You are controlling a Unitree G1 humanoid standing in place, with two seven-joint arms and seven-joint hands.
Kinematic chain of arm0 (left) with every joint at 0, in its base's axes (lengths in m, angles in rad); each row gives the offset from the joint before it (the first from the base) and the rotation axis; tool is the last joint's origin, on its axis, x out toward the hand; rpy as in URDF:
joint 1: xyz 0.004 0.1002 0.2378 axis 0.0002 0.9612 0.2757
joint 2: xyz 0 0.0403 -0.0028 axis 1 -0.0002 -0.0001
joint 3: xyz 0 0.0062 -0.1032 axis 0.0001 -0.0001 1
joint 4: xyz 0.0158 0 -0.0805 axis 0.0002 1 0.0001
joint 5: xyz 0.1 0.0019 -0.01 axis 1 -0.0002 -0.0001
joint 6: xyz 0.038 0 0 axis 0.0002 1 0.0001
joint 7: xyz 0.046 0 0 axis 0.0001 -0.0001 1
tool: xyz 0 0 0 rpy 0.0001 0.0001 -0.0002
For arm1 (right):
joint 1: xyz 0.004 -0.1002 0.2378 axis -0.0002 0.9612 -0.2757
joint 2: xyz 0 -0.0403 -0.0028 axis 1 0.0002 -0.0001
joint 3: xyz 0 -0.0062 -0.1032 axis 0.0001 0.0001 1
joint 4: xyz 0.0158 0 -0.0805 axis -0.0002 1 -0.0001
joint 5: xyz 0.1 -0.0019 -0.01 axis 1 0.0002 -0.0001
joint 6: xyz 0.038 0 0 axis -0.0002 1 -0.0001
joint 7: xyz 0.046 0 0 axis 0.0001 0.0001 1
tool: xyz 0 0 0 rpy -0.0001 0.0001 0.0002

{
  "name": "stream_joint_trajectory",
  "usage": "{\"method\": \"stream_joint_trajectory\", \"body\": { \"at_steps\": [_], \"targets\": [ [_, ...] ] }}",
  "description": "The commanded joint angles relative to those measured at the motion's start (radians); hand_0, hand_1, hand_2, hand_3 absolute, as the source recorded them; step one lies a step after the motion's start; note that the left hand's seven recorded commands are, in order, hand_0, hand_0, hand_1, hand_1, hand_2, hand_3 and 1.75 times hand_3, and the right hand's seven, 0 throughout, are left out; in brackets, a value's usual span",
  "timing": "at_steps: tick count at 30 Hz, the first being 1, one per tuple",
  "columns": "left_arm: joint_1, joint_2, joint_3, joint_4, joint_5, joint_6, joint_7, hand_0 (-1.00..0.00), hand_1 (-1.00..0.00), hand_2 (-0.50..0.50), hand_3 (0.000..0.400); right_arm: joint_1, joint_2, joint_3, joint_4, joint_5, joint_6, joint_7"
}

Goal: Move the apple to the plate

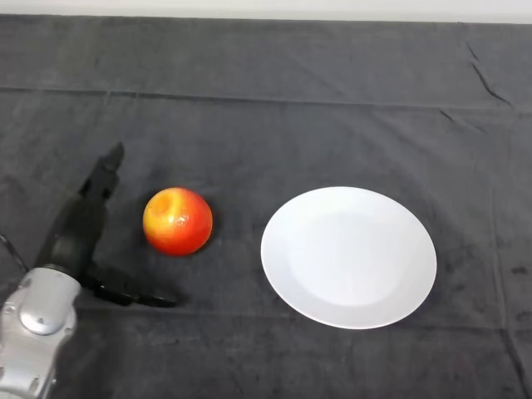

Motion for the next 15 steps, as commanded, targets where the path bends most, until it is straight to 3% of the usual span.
{"method": "stream_joint_trajectory", "body": {
  "at_steps": [1,15],
  "targets": [
    [-0.046,-0.012,-0.014,0.049,0.020,0.021,0.007,0.00,0.00,0.00,0.000,0.017,-0.023,-0.0173,-0.005,0.0061,-0.002,0.0023],
    [-0.153,-0.040,-0.048,0.180,0.030,0.010,0.014,0.00,0.00,0.00,0.000,0.018,-0.023,-0.0176,-0.007,0.0073,-0.001,0.0009]
  ]
}}
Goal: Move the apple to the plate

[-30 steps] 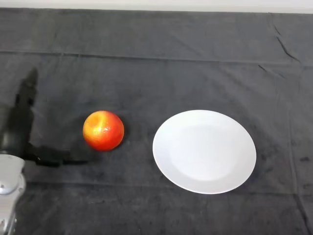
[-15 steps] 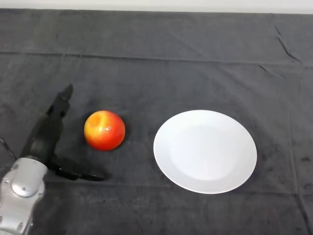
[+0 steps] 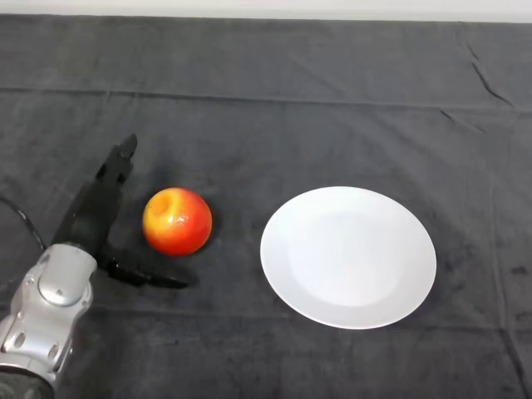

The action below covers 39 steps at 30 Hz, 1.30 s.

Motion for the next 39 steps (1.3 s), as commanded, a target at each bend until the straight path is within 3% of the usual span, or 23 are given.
{"method": "stream_joint_trajectory", "body": {
  "at_steps": [1,8,10,11,12,13,14,24,39],
  "targets": [
    [-0.031,-0.013,-0.015,0.047,0.020,-0.015,0.012,0.00,0.00,0.00,0.000,0.018,-0.023,-0.0177,-0.007,0.0073,-0.001,0.0009],
    [-0.078,-0.036,-0.031,0.133,0.025,-0.055,0.034,0.00,0.00,0.00,0.000,0.017,-0.023,-0.0179,-0.006,0.0078,-0.001,0.0011],
    [-0.090,-0.042,-0.036,0.155,0.026,-0.066,0.038,-0.60,0.00,-0.30,0.242,0.017,-0.023,-0.0180,-0.005,0.0079,-0.001,0.0012],
    [-0.097,-0.044,-0.038,0.166,0.026,-0.071,0.039,-1.00,-0.14,-0.43,0.400,0.017,-0.023,-0.0180,-0.005,0.0080,-0.001,0.0012],
    [-0.104,-0.045,-0.039,0.176,0.025,-0.076,0.040,-1.00,-0.51,-0.25,0.400,0.017,-0.024,-0.0181,-0.005,0.0081,-0.001,0.0013],
    [-0.109,-0.046,-0.040,0.182,0.024,-0.079,0.040,-1.00,-0.80,-0.10,0.400,0.017,-0.024,-0.0181,-0.005,0.0081,0.000,0.0014],
    [-0.115,-0.047,-0.041,0.188,0.023,-0.082,0.041,-1.00,-1.00,0.00,0.400,0.017,-0.024,-0.0181,-0.005,0.0082,0.000,0.0015],
    [-0.136,-0.054,-0.048,0.171,0.020,-0.095,0.059,-1.00,-1.00,0.00,0.400,0.016,-0.025,-0.0183,-0.003,0.0085,0.000,0.0023],
    [-0.090,-0.089,-0.152,-0.162,0.064,0.045,0.097,-1.00,-1.00,0.00,0.400,0.017,-0.024,-0.0180,-0.004,0.0086,0.000,0.0018]
  ]
}}
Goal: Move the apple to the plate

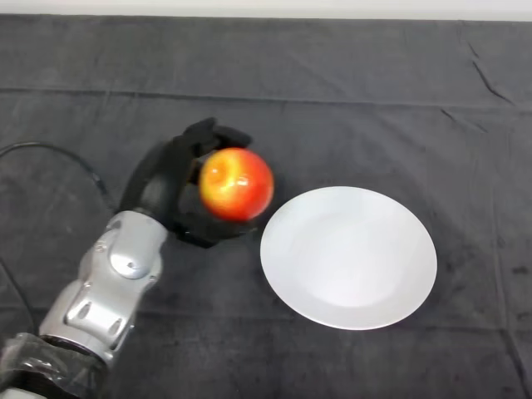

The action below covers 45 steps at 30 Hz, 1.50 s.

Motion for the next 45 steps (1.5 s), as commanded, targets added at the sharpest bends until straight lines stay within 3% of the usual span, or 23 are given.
{"method": "stream_joint_trajectory", "body": {
  "at_steps": [1,5,15,29,39,40,42,43,44,45],
  "targets": [
    [-0.002,-0.008,-0.027,-0.051,0.025,0.018,0.013,-1.00,-1.00,0.00,0.400,0.017,-0.024,-0.0179,-0.004,0.0086,0.000,0.0017],
    [-0.002,-0.013,-0.073,-0.085,0.034,0.017,0.017,-1.00,-1.00,0.00,0.400,0.017,-0.023,-0.0177,-0.005,0.0086,-0.001,0.0013],
    [-0.034,-0.034,-0.189,-0.028,0.041,-0.032,0.026,-1.00,-1.00,0.00,0.400,0.017,-0.023,-0.0174,-0.006,0.0086,-0.001,0.0009],
    [-0.066,-0.065,-0.374,-0.019,0.030,-0.014,0.037,-1.00,-1.00,0.00,0.400,0.017,-0.024,-0.0176,-0.004,0.0089,0.000,0.0015],
    [-0.103,-0.050,-0.434,0.036,0.012,-0.058,0.033,-1.00,-1.00,0.00,0.400,0.016,-0.025,-0.0178,-0.002,0.0091,0.000,0.0025],
    [-0.106,-0.049,-0.437,0.040,0.012,-0.060,0.034,-1.00,-0.93,-0.04,0.400,0.016,-0.025,-0.0178,-0.002,0.0091,0.000,0.0026],
    [-0.111,-0.047,-0.442,0.046,0.012,-0.063,0.035,-1.00,-0.54,-0.23,0.400,0.016,-0.025,-0.0179,-0.001,0.0092,0.000,0.0028],
    [-0.113,-0.046,-0.444,0.049,0.013,-0.064,0.036,-1.00,-0.08,-0.46,0.400,0.016,-0.025,-0.0179,-0.001,0.0092,0.000,0.0030],
    [-0.115,-0.046,-0.446,0.051,0.013,-0.064,0.038,-1.00,0.00,-0.50,0.400,0.016,-0.026,-0.0179,-0.001,0.0092,0.000,0.0031],
    [-0.116,-0.045,-0.448,0.053,0.014,-0.064,0.039,-0.87,0.00,-0.43,0.347,0.016,-0.026,-0.0179,-0.001,0.0092,0.000,0.0032]
  ]
}}
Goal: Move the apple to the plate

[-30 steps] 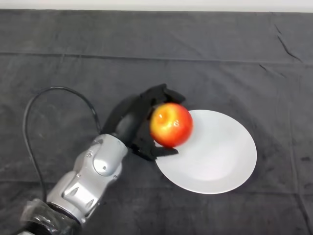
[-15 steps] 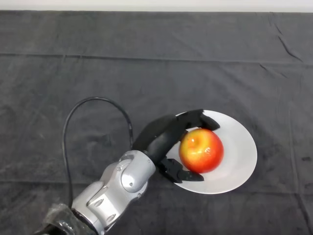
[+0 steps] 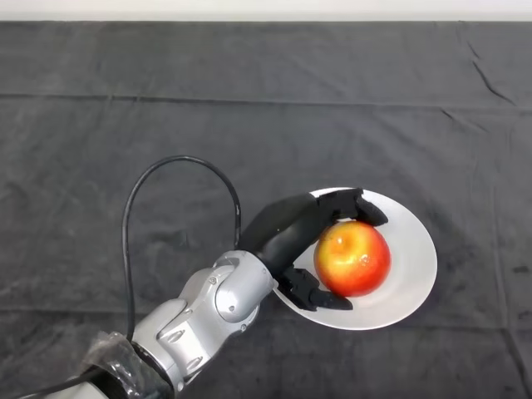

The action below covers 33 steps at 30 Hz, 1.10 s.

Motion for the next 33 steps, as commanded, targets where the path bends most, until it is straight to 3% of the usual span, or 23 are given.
{"method": "stream_joint_trajectory", "body": {
  "at_steps": [1,2,4,5,6,8,20,33],
  "targets": [
    [-0.045,0.024,-0.015,0.040,0.002,-0.013,0.016,-0.58,0.00,-0.29,0.232,0.016,-0.026,-0.0179,0.000,0.0092,0.000,0.0033],
    [-0.046,0.024,-0.016,0.040,0.003,-0.012,0.017,-0.58,0.00,-0.29,0.232,0.016,-0.026,-0.0179,0.000,0.0092,0.000,0.0035],
    [-0.047,0.026,-0.018,0.039,0.003,-0.011,0.020,-0.27,0.00,-0.13,0.107,0.016,-0.026,-0.0179,0.000,0.0092,0.000,0.0037],
    [-0.047,0.027,-0.018,0.038,0.003,-0.011,0.022,-0.23,0.00,-0.12,0.093,0.016,-0.026,-0.0179,0.000,0.0092,0.000,0.0037],
    [-0.047,0.028,-0.019,0.037,0.003,-0.011,0.023,-0.08,0.00,-0.04,0.033,0.016,-0.026,-0.0179,0.000,0.0092,0.000,0.0038],
    [-0.047,0.031,-0.018,0.035,0.002,-0.011,0.024,0.00,0.00,0.00,0.000,0.015,-0.026,-0.0179,0.001,0.0092,0.000,0.0040],
    [-0.057,0.105,0.072,-0.035,-0.042,-0.018,-0.018,0.00,0.00,0.00,0.000,0.015,-0.027,-0.0179,0.002,0.0090,0.000,0.0046],
    [-0.017,0.233,0.328,-0.047,-0.142,-0.132,0.005,0.00,0.00,0.00,0.000,0.015,-0.026,-0.0176,0.000,0.0088,0.000,0.0042]
  ]
}}
